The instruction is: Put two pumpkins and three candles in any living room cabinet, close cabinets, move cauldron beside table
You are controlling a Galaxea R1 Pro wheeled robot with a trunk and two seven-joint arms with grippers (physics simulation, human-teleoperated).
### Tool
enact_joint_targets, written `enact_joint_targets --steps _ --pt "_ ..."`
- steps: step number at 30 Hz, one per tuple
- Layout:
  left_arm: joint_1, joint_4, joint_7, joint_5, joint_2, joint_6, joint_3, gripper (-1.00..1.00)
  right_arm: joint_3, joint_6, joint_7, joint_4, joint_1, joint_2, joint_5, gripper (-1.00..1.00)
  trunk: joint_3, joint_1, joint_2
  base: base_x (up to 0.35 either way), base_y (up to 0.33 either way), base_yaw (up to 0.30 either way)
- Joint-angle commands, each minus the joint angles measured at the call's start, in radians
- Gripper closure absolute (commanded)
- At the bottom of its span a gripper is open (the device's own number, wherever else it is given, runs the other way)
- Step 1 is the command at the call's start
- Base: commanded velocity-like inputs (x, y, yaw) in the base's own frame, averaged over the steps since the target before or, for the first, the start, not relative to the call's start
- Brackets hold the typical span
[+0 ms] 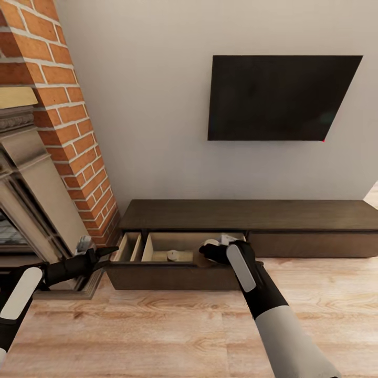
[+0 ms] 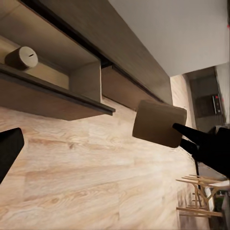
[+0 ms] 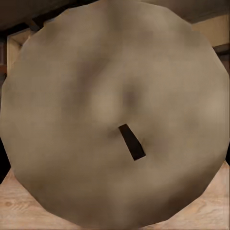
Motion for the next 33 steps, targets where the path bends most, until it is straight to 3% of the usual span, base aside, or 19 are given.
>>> enact_joint_targets --steps 1,18,27,33 --pt "0.0 0.0 -0.003 0.0 0.0 0.0 0.0 -1.0 -0.009 0.001 0.0 -0.012 0.001 -0.003 -0.007 1.0 0.0 0.0 0.0 0.0 0.0 0.0" --pt "0.002 -0.001 -0.007 -0.002 0.001 0.0 0.0 -1.0 -0.022 0.007 -0.015 -0.048 0.016 -0.001 0.001 1.0 0.0 0.0 0.0 0.2 -0.18 0.0" --pt "0.002 -0.001 -0.007 -0.002 0.001 0.0 0.0 -1.0 -0.013 -0.001 -0.192 -0.037 0.016 0.019 -0.001 1.0 0.0 0.0 0.0 0.258 -0.109 0.0" --pt "0.002 -0.001 -0.008 -0.002 0.001 0.0 0.0 -1.0 -0.011 0.001 -0.222 -0.033 0.016 0.019 -0.003 1.0 0.0 0.0 0.0 0.264 0.075 0.0"
